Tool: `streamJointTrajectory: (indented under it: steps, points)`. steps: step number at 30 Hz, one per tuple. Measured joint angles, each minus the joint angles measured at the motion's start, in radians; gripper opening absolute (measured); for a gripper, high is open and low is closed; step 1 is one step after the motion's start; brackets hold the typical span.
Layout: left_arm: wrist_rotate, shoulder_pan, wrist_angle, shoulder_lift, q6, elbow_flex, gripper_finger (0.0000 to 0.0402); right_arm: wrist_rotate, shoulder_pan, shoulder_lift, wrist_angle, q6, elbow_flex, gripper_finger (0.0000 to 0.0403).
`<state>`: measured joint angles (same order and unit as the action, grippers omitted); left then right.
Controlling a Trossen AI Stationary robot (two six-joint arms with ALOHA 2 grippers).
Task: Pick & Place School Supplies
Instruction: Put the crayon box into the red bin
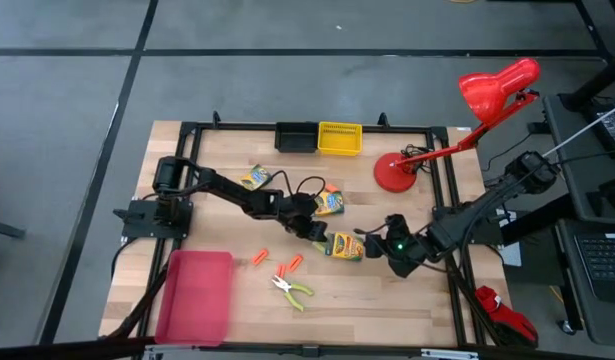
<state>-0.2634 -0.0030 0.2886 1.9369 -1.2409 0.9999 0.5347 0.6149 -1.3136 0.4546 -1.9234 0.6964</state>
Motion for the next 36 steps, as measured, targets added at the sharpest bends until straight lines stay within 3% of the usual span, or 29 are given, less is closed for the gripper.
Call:
streamJointTrajectory:
  steps: [10, 36]
  points:
    - [-0.023, 0.005, -0.193, 0.087, 0.11, 0.173, 0.012, -0.031, -0.005, 0.0, -0.014, 0.021, 0.0, 0.0146]
    - [-0.026, 0.007, -0.174, 0.11, 0.084, 0.176, 0.0116, -0.037, 0.028, 0.004, -0.012, 0.013, 0.0, 0.0145]
